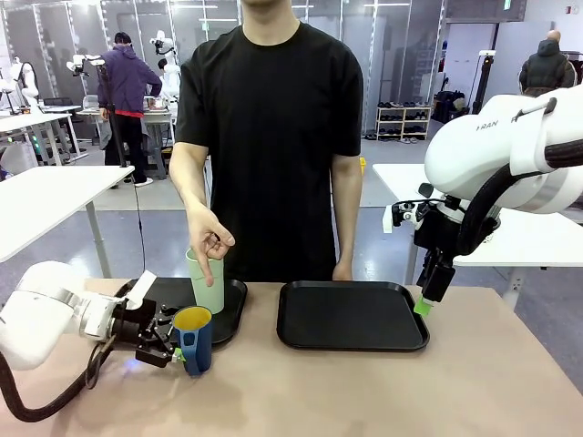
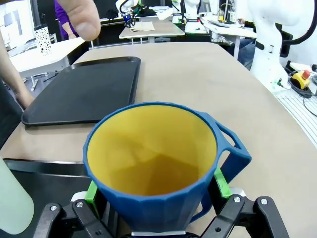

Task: Sort and store the cups by type.
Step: Pick up the Handle plastic cup and place it into the empty Flat Tray.

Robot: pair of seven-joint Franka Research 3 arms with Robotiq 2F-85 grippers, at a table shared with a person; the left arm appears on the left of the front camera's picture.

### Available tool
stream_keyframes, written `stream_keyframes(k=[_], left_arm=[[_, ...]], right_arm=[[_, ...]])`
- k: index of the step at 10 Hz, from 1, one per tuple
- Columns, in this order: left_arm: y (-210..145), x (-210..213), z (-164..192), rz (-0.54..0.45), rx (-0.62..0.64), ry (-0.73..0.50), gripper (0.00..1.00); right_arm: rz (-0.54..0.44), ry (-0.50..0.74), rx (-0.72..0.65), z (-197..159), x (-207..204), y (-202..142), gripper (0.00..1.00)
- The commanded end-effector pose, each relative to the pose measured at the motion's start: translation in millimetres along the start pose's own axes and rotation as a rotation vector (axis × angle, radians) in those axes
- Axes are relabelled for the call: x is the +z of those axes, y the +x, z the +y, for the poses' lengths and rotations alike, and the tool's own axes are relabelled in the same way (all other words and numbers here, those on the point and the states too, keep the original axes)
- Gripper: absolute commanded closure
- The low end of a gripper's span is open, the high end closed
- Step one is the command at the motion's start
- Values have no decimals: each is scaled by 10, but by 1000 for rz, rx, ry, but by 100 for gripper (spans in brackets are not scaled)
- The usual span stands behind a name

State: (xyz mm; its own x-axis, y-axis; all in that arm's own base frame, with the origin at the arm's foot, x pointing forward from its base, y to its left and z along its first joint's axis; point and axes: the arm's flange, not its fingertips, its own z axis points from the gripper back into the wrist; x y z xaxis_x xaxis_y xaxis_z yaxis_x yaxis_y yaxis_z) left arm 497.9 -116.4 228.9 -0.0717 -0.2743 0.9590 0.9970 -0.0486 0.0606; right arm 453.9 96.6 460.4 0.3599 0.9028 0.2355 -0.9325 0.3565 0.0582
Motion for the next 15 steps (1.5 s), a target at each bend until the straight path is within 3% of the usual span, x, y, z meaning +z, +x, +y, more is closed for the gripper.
stream_keyframes(k=[1,3,4,5,6,7,8,9,10,11,13,14,15], left_arm=[[-91,-98,42,-42,-41,-2,0],[-109,-122,53,-61,-53,-10,0],[-117,-118,50,-81,-72,3,16],[-117,-102,45,-88,-52,20,20],[-117,-99,49,-89,-51,9,36],[-117,-104,41,-89,-52,6,40],[-111,-117,41,-90,-49,4,56],[-116,-113,27,-80,-43,7,60],[-35,-59,-10,-35,-68,-27,71],[26,-66,106,-45,-8,-12,71],[26,-66,106,-45,-8,-12,71],[27,-60,101,-40,-5,-17,24],[94,-218,95,-96,11,-36,24]], right_arm=[[7,2,-3,11,19,-5,0],[7,2,-3,11,19,-5,0],[7,2,-3,11,19,-5,0],[7,2,-3,11,19,-5,0],[7,2,-3,11,19,-5,0],[7,2,-3,11,19,-5,0],[7,2,-3,11,19,-5,0],[7,2,-3,11,19,-5,0],[7,2,-3,11,19,-5,0],[7,2,-3,11,19,-5,0],[7,2,-3,11,19,-5,0],[7,2,-3,11,19,-5,0],[7,2,-3,11,19,-5,0]])
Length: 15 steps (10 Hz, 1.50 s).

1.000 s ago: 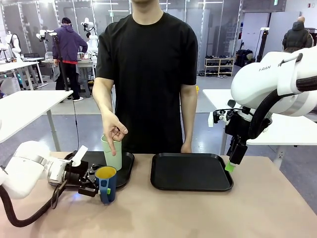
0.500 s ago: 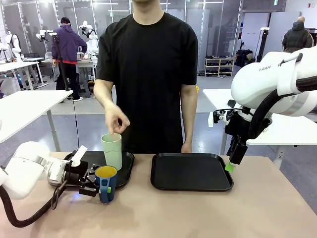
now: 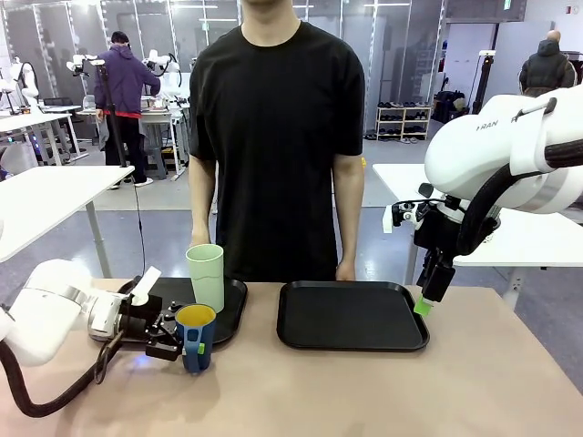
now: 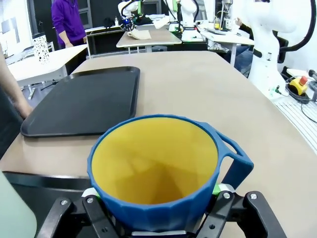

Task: Sort and store the cups by type.
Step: Pick up the Handle plastic cup and place it into the empty Flat Tray.

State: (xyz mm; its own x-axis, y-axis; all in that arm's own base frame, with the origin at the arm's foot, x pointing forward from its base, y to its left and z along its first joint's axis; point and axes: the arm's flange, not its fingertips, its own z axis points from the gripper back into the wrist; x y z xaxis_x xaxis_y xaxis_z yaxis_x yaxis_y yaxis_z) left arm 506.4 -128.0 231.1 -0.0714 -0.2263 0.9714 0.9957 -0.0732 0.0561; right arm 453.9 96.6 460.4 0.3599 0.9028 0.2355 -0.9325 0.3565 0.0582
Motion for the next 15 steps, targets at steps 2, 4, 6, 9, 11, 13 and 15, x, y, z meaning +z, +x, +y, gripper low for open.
stream_keyframes(k=[2,4,6,9,11,13,15], left_arm=[[128,-311,-57,-102,49,36,24],[294,-514,-120,-116,36,113,24],[472,-757,-72,-133,-3,138,24],[648,-1113,6,-126,-26,125,24],[621,-1000,-37,-143,4,93,24],[621,-1000,-37,-143,4,93,24],[672,-1128,-43,-175,-17,60,24]], right_arm=[[7,2,-3,11,19,-5,0],[7,2,-3,11,19,-5,0],[7,2,-3,11,19,-5,0],[7,2,-3,11,19,-5,0],[7,2,-3,11,19,-5,0],[7,2,-3,11,19,-5,0],[7,2,-3,11,19,-5,0]])
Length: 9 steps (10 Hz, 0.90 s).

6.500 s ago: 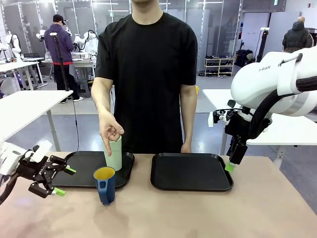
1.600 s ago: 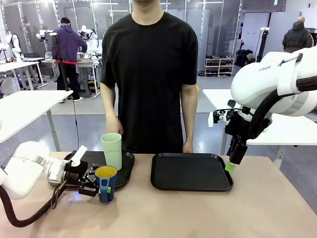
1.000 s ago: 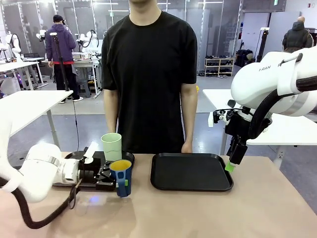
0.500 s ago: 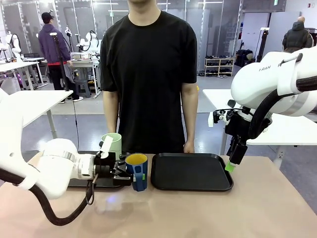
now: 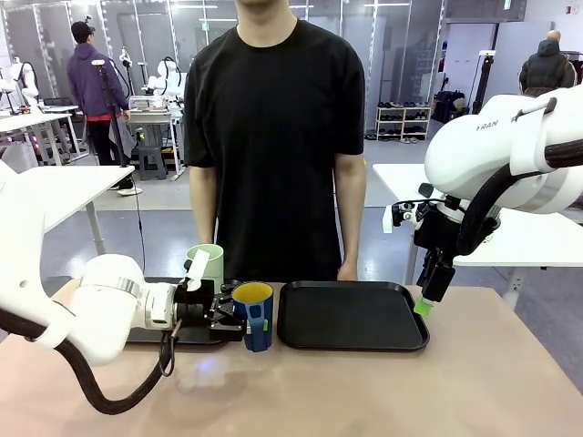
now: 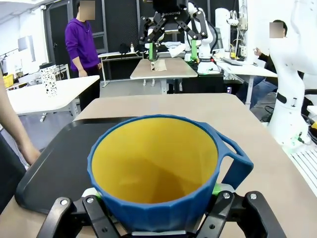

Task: Sort and store the cups by type.
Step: Pick up the Handle plastic cup and place it into the empty Flat Tray.

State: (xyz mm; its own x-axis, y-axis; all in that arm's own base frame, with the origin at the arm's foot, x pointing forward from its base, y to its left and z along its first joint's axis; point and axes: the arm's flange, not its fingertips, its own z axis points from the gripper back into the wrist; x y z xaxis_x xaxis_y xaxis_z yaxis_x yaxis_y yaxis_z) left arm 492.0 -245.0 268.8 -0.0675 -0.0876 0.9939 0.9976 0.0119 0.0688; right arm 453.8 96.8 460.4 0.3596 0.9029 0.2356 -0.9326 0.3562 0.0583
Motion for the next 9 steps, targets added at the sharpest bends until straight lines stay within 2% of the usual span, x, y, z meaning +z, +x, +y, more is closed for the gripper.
stream_keyframes(k=[1,3,6,9], left_arm=[[16,-164,-8,-47,-12,-19,24],[9,-360,24,-44,-19,7,24],[-13,-773,146,22,-56,72,24],[4,-1201,277,3,-88,47,24]], right_arm=[[7,1,-3,10,19,-6,0],[7,1,-3,10,19,-6,0],[7,1,-3,10,19,-6,0],[7,1,-3,10,19,-6,0]])
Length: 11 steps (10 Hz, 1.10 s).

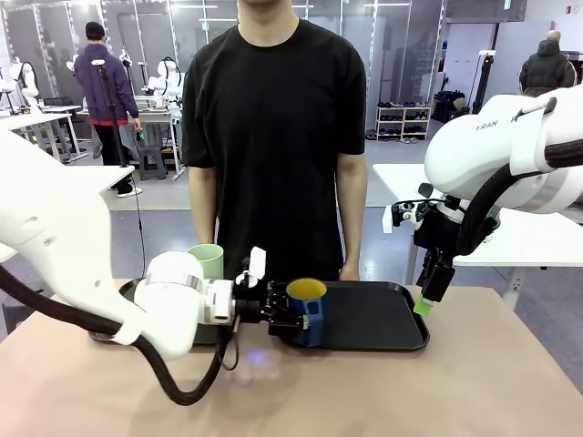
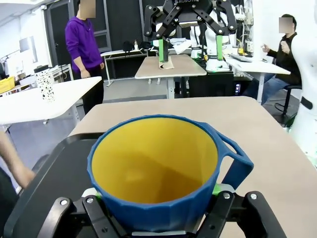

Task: Sort and store the cups by type.
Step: Pick up the Handle plastic cup and place it into the empty Flat Tray.

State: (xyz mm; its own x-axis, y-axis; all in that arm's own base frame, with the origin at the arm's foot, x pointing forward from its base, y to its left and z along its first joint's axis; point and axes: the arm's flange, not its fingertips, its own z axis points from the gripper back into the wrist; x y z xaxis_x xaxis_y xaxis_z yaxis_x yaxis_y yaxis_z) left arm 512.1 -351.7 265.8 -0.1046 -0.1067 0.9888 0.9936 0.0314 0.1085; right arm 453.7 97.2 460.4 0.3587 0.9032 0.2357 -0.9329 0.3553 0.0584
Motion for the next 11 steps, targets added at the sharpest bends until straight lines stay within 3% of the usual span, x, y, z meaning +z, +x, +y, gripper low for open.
stream_keyframes(k=[1,8,11], left_arm=[[-12,-235,126,-21,-60,22,24],[-28,-558,432,-47,-66,76,24],[-116,-548,489,-7,-84,104,24]], right_arm=[[7,1,-4,8,20,-9,0],[7,1,-4,8,20,-9,0],[7,1,-4,8,20,-9,0]])
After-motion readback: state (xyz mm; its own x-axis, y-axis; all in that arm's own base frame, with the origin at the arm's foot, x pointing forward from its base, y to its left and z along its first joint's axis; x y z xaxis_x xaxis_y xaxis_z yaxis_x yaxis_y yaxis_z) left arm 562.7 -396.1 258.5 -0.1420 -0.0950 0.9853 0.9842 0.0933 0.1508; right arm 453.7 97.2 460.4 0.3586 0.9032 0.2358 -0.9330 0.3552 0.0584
